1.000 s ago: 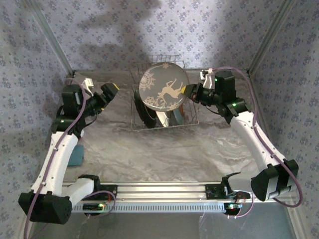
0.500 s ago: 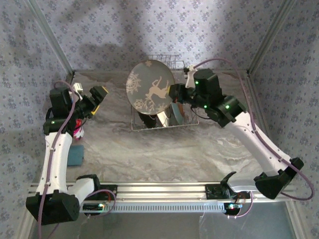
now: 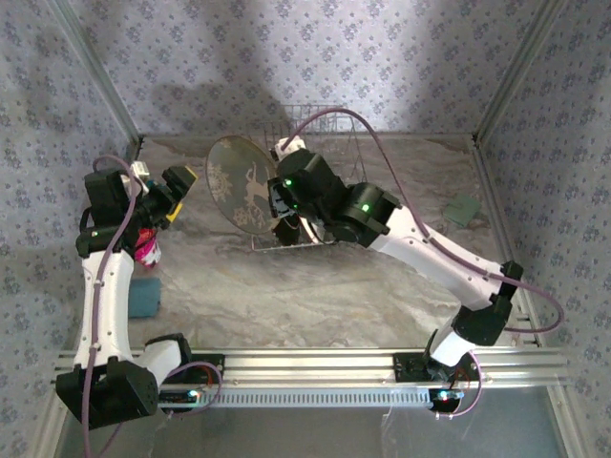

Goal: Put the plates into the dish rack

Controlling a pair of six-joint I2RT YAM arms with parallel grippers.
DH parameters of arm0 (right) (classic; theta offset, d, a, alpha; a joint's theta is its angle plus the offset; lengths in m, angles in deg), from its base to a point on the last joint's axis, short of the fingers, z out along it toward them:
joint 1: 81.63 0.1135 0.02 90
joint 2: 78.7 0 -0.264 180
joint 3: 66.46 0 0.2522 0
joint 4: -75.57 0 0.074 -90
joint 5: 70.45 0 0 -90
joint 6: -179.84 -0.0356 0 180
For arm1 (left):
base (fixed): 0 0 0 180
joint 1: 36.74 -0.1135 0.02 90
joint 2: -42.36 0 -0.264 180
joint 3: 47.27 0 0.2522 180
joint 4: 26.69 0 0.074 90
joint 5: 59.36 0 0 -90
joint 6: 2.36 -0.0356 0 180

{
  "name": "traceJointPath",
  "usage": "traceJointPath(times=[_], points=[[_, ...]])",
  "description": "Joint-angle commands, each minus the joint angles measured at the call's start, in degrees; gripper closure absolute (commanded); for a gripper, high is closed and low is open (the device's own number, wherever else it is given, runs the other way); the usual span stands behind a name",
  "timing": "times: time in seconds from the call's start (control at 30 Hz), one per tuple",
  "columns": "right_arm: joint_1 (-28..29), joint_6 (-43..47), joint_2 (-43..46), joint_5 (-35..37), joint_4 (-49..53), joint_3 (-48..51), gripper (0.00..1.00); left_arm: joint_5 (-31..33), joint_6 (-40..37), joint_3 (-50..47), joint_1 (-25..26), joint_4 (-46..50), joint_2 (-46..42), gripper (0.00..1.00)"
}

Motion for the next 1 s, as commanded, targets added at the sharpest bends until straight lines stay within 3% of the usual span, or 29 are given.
traceJointPath(times=[0.0,0.13,0.3,0.53,0.67,0.97], points=[[1.19,-0.01,-0.28,9.1,-4.1,-5.3,1.0,-1.38,-1.68,1.61,-0.83,1.48,-0.42,0.0],[1.86,-2.96,-2.12,12.77,-2.58,-6.72,1.0,-1.02,-2.27,1.45,-1.69,2.06,-0.61,0.0],[5.89,-5.42,-5.94,24.65,-0.8,-9.99,1.0,-0.6,-2.53,1.48,-2.02,2.24,-0.45,0.01],[12.33,-10.46,-22.36,42.36,16.06,-33.23,1.0,-0.65,-3.22,1.75,-2.18,2.55,-0.17,0.01],[13.73,-9.75,-29.12,46.1,17.47,-41.35,1.0,-0.66,-3.92,1.82,-2.61,3.18,-0.27,0.01],[15.02,-14.88,-33.91,50.89,20.08,-41.98,1.0,-0.75,-5.64,1.85,-3.94,3.68,-0.16,0.0]])
